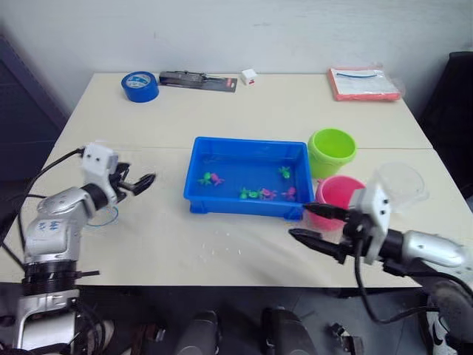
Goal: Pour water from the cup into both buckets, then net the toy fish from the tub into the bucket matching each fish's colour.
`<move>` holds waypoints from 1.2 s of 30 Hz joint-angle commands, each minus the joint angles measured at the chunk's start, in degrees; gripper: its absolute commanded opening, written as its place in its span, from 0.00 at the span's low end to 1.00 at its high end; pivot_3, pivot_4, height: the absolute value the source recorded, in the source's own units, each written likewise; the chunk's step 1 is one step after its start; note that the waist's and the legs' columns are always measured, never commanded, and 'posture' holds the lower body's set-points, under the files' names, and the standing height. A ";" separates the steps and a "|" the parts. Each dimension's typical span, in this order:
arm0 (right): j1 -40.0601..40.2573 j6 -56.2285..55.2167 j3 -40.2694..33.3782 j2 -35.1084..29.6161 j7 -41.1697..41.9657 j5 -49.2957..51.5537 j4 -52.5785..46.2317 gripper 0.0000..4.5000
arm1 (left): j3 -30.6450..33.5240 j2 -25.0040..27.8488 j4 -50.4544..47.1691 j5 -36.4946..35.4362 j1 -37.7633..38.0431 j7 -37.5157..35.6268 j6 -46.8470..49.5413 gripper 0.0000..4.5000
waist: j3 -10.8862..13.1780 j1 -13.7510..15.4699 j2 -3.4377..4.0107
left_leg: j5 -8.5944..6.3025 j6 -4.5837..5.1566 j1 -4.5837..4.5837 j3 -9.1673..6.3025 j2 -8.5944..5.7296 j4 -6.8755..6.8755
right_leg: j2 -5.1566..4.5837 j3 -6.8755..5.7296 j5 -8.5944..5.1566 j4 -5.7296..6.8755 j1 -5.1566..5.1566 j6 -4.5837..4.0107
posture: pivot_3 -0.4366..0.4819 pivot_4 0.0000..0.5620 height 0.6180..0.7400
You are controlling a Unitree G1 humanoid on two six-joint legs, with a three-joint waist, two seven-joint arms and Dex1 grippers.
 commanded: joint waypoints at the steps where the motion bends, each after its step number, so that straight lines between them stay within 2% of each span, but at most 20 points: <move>1: -0.97 -7.25 2.28 1.01 1.60 -3.81 1.24 1.00 | 1.61 1.19 5.02 0.83 -1.66 0.70 -2.72 1.00 | -0.02 0.03 -0.05 | 0.00 0.00 0.00 -0.01 -0.01 0.01 | -0.01 0.00 0.00 0.00 0.01 0.00 | 0.48 0.27 0.98; 10: -1.81 -11.03 4.65 0.89 2.17 -6.37 3.16 1.00 | -1.37 1.45 28.46 5.34 -11.09 1.00 -11.65 1.00 | -0.02 -0.25 -0.08 | -0.02 -0.01 -0.01 0.01 0.02 -0.01 | 0.00 -0.22 0.00 -0.01 -0.02 0.00 | 0.48 0.27 0.98; 16: -0.28 -10.92 3.46 0.57 1.27 -6.58 2.25 1.00 | -3.19 2.01 40.08 8.04 -15.02 0.82 -15.60 1.00 | -0.02 -0.27 -0.10 | -0.02 0.00 -0.01 0.03 0.01 -0.01 | -0.05 -0.91 0.00 0.02 -0.02 0.00 | 0.48 0.27 0.98; 24: 0.29 -10.98 2.91 0.07 1.11 -6.57 2.15 1.00 | -4.97 1.54 47.53 10.49 -17.07 0.06 -18.04 1.00 | -0.03 -0.18 -0.11 | -0.01 0.00 0.01 0.03 0.00 0.02 | -0.15 -1.20 0.00 0.07 0.03 0.00 | 0.48 0.27 0.98; 27: 0.04 -10.98 2.64 -0.02 1.17 -6.61 2.48 1.00 | -4.94 1.29 47.49 10.23 -17.45 -0.68 -17.50 0.80 | -0.02 -0.16 -0.11 | -0.01 -0.01 0.01 0.03 0.00 0.02 | -0.16 -1.21 0.00 0.08 0.03 0.00 | 0.48 0.27 0.98; 34: 0.17 -11.27 2.39 -0.19 1.39 -7.00 3.09 1.00 | -5.54 1.03 46.63 10.77 -16.50 -1.25 -17.12 0.08 | -0.02 -0.12 -0.11 | -0.01 -0.01 0.01 0.03 -0.02 0.03 | -0.18 -1.24 0.00 0.09 0.04 0.00 | 0.48 0.27 0.98; 35: 0.18 -11.26 2.35 -0.19 1.43 -7.03 3.11 1.00 | -5.53 1.03 46.52 10.76 -16.40 -1.29 -17.06 0.02 | -0.03 -0.12 -0.11 | -0.01 0.00 0.01 0.03 -0.02 0.02 | -0.18 -1.24 0.00 0.09 0.04 0.00 | 0.48 0.27 0.98; 36: 0.24 -11.29 2.29 -0.21 1.52 -7.08 3.14 1.00 | -5.53 1.06 46.43 10.78 -16.29 -1.29 -17.03 0.02 | -0.02 -0.13 -0.11 | -0.01 -0.01 0.01 0.03 -0.02 0.02 | -0.18 -1.24 0.00 0.09 0.03 0.00 | 0.48 0.27 0.98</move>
